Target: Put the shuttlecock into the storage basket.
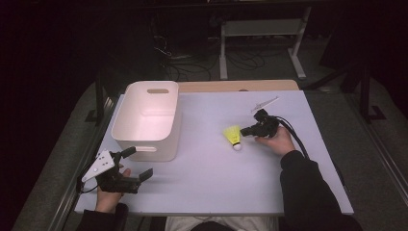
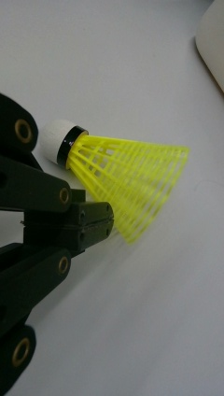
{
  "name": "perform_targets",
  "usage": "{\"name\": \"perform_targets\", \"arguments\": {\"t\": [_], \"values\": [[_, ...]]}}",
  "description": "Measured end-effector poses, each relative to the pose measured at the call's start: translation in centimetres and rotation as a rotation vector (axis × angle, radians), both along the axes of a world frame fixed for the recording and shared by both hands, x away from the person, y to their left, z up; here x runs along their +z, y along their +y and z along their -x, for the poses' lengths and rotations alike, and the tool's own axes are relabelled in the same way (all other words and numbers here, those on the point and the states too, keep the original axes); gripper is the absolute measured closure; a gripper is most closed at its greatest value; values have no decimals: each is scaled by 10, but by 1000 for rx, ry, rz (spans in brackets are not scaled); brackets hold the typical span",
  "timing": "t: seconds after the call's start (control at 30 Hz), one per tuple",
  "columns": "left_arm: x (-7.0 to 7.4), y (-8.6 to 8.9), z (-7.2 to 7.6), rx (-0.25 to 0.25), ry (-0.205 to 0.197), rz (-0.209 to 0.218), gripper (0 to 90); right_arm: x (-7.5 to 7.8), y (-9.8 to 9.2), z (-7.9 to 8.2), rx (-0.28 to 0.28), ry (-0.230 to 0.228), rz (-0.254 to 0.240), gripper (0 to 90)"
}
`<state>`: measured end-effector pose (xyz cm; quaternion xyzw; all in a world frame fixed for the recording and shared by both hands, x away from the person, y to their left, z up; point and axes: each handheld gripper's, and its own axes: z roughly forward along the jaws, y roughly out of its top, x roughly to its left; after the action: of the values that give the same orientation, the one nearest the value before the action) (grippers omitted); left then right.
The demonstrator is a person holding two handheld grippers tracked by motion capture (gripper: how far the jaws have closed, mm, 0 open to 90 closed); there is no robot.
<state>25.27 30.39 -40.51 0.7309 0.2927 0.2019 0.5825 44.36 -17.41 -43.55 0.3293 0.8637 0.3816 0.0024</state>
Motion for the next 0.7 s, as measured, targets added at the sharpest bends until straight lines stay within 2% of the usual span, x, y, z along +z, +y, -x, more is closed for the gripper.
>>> {"name": "perform_targets", "arguments": {"t": [0.47, 0.7], "values": [[0, 0, 0, -1, 1, 0, 0, -3, 13, 2, 34, 1, 13, 888], [0, 0, 0, -1, 1, 0, 0, 2, 13, 5, 32, -11, 4, 888]]}}
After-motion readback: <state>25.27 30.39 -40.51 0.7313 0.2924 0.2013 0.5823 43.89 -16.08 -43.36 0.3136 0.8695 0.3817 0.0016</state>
